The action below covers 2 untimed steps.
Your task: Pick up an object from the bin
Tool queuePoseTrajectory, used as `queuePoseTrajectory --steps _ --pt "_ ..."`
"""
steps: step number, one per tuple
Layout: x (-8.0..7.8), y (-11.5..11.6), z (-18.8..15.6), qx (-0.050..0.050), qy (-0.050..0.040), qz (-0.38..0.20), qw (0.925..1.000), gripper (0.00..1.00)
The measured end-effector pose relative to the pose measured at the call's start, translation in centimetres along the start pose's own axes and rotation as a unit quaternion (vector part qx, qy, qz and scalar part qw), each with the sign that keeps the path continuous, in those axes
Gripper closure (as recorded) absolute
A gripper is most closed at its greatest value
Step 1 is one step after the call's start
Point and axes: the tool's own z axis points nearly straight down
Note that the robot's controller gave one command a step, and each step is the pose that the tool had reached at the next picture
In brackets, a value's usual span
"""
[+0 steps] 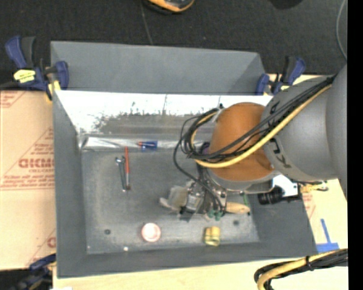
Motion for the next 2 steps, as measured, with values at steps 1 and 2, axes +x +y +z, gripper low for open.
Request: queuePoseTrajectory --steps 1,2 --pt "0.0 -0.1 -2.5 0.001 0.0019 -0.001 1.0000 1.00" --pt "0.1 -0.1 -5.9 0.002 0.0037 -0.002 1.0000 1.00"
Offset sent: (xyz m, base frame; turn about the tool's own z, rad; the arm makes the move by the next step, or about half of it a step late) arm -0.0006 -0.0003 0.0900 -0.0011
